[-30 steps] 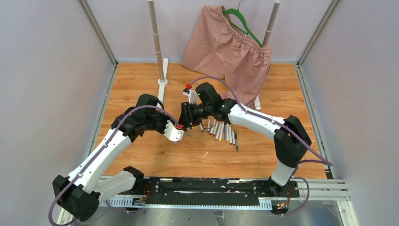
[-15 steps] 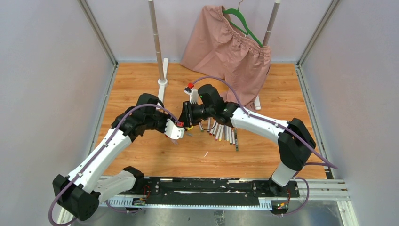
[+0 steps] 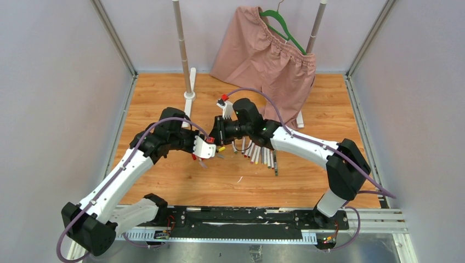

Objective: Open the pen caps

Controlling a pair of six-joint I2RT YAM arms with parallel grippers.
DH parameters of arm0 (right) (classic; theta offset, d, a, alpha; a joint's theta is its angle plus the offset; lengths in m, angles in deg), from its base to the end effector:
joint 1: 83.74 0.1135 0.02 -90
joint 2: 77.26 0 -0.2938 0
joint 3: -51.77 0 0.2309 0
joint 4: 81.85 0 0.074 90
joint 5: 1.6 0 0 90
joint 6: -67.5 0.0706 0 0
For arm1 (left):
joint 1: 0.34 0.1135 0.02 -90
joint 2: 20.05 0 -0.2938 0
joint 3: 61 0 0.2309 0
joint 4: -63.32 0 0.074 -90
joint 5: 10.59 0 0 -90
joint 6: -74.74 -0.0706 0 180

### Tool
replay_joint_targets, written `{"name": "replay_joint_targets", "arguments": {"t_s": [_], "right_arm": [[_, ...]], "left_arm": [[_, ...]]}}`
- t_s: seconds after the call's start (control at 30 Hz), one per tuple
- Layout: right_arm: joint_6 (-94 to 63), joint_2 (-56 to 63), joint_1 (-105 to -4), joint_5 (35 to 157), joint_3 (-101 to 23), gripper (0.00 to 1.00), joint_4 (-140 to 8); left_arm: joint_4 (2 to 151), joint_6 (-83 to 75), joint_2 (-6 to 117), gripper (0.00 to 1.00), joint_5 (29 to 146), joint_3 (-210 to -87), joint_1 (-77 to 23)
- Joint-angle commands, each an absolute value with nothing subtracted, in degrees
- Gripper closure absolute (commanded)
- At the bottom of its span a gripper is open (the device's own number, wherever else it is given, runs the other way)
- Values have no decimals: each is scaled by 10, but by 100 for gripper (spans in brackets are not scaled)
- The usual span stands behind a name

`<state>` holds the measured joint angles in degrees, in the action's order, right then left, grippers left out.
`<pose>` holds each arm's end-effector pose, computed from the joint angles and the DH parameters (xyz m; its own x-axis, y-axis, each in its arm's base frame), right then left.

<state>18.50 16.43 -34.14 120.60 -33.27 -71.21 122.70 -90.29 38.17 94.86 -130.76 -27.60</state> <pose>0.2263 0.3240 0.3278 -0.7982 -0.0813 -0.5968 -0.5919 0.2899 0.7521 0.1575 -0.1023 0.3041 0.4098 0.8363 -0.3642 0.7917 -0.1278 0.5974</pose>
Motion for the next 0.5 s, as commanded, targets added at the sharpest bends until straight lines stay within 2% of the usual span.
{"name": "replay_joint_targets", "arguments": {"t_s": [0.0, 0.47], "right_arm": [[192, 146, -336, 1182, -316, 100, -730], [186, 90, -336, 1153, -258, 100, -722]], "left_arm": [[1228, -909, 369, 100, 944, -1300, -280], [1135, -914, 390, 100, 859, -1261, -268]]}}
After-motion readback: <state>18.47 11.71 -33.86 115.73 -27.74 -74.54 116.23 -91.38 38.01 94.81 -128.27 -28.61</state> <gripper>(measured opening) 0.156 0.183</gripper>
